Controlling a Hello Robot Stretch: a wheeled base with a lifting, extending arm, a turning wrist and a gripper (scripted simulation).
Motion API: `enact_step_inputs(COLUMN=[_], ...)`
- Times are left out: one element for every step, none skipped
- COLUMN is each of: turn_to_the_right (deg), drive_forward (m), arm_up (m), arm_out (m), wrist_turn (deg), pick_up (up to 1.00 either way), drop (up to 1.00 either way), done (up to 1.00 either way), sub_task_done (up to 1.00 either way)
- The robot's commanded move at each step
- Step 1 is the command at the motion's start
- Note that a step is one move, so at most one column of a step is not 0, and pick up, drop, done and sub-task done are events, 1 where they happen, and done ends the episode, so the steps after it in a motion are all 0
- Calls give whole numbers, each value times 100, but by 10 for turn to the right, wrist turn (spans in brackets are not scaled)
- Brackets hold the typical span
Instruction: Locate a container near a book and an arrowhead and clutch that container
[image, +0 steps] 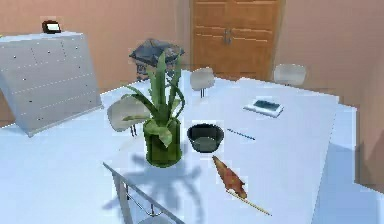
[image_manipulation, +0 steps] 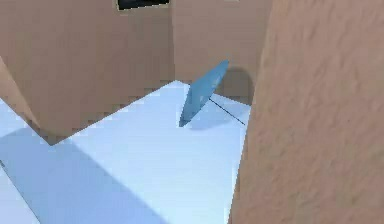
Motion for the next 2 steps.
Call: enact_step_inputs(turn_to_the_right=[-450, -360], drive_forward=[0, 0], arm_up=[0, 0], arm_out=[0, 0], wrist_turn=[0, 0], pick_up=[0, 0], drop=[0, 0], done=[0, 0], sub_task_done=[0, 0])
